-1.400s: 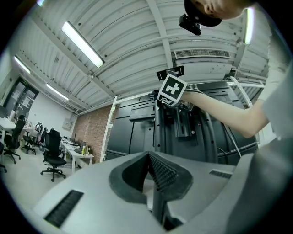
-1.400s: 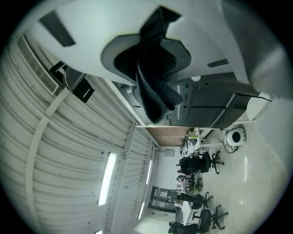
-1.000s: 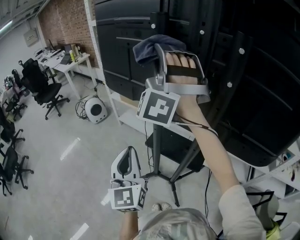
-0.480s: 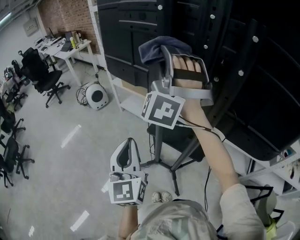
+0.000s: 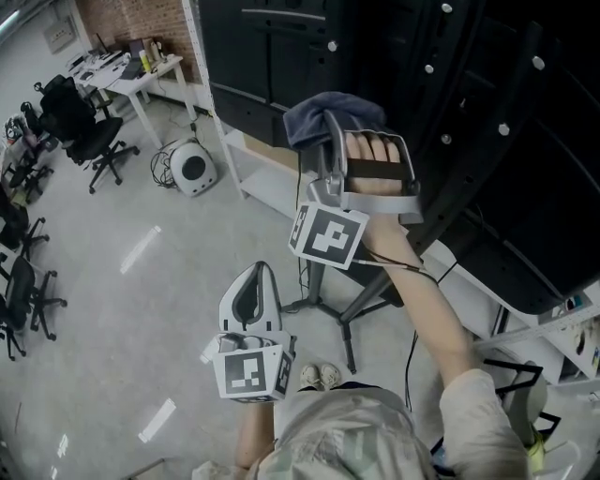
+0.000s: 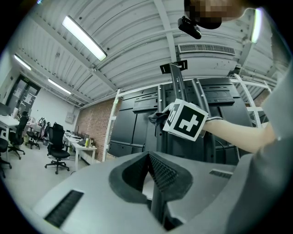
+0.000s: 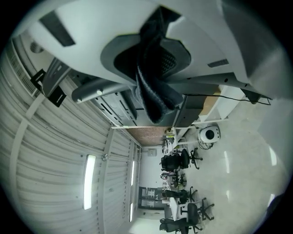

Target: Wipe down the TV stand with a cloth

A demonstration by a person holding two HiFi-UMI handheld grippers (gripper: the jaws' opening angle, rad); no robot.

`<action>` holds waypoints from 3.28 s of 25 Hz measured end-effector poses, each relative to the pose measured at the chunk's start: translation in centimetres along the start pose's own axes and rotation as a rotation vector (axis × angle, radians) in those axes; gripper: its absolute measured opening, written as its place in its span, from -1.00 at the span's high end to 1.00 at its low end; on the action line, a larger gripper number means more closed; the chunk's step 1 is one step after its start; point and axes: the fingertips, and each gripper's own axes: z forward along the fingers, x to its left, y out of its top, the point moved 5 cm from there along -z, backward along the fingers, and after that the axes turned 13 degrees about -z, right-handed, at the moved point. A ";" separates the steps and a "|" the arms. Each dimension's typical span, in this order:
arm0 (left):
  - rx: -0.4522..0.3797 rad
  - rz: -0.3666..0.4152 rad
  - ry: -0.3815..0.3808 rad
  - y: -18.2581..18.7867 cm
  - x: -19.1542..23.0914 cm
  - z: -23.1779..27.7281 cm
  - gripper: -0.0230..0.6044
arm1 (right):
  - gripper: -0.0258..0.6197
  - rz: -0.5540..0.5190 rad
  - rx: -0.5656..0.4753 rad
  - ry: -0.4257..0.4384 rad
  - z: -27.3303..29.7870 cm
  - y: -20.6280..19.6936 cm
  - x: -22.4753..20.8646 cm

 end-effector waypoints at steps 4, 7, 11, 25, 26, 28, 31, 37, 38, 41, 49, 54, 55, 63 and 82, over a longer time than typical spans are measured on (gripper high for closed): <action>0.012 -0.001 0.009 -0.3 0.3 0.0 0.88 | 0.74 0.013 -0.008 0.053 -0.5 0.3 2.5; 0.010 -0.006 0.018 -0.5 0.5 -0.2 0.88 | 0.74 0.022 -0.013 0.086 -1.2 0.6 4.8; 0.019 -0.011 0.034 -0.8 1.0 -0.4 0.88 | 0.74 0.037 -0.012 0.131 -2.1 0.7 7.6; 0.059 -0.025 0.061 -2.3 2.0 -0.1 0.88 | 0.74 0.030 -0.020 0.307 -4.4 1.2 17.2; 0.061 -0.025 0.062 -2.4 2.2 0.0 0.88 | 0.74 0.031 -0.022 0.326 -4.6 1.3 18.2; 0.070 -0.021 0.065 -2.7 2.5 0.0 0.88 | 0.74 0.018 -0.023 0.351 -5.2 1.6 20.2; 0.086 -0.017 0.077 -3.0 3.0 0.0 0.88 | 0.74 -0.002 -0.023 0.386 -5.8 1.8 22.6; 0.108 -0.035 0.108 -3.3 3.8 0.4 0.88 | 0.74 -0.012 -0.028 0.446 -6.4 2.3 25.5; 0.113 -0.035 0.111 -3.4 3.9 0.5 0.88 | 0.74 -0.012 -0.030 0.457 -6.5 2.3 26.0; 0.132 -0.033 0.114 -3.9 4.0 1.2 0.88 | 0.74 0.001 -0.042 0.497 -6.8 2.6 27.8; 0.184 -0.045 0.125 -6.0 4.2 2.5 0.88 | 0.74 0.042 -0.076 0.651 -8.7 3.8 34.3; 0.218 -0.058 0.144 -7.0 5.3 3.2 0.88 | 0.74 0.033 -0.073 0.726 -9.3 4.1 37.4; 0.223 -0.060 0.148 -7.2 5.5 3.3 0.88 | 0.74 0.033 -0.070 0.738 -9.3 4.2 38.0; 0.247 -0.071 0.197 -9.1 7.3 3.4 0.88 | 0.74 0.034 -0.080 0.825 -10.3 5.2 43.1; 0.337 -0.087 0.275 -14.1 10.0 3.0 0.88 | 0.74 -0.069 -0.102 0.929 -11.9 6.1 53.8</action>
